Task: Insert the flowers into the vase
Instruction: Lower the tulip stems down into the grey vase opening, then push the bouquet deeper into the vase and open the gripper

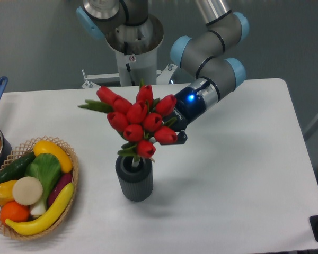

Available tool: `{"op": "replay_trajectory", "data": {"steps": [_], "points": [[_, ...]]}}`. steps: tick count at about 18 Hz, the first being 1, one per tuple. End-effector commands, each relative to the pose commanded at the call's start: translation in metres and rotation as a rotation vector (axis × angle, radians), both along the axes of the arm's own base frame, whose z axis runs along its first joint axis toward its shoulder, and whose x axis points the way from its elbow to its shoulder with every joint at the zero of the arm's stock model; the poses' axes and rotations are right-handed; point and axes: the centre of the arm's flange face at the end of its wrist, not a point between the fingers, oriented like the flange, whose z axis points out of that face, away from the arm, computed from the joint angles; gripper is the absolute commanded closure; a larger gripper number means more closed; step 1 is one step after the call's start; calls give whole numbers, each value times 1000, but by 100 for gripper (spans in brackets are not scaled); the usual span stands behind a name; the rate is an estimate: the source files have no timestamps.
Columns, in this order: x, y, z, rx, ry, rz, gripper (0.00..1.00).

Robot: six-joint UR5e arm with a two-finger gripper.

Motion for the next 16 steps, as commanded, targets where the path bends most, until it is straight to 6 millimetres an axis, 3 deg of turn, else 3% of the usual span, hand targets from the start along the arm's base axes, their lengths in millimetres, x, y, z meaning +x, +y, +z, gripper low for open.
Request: {"op": "replay_trajectory", "data": {"steps": [16], "points": [[7, 12, -31, -24, -30, -26, 81]]}}
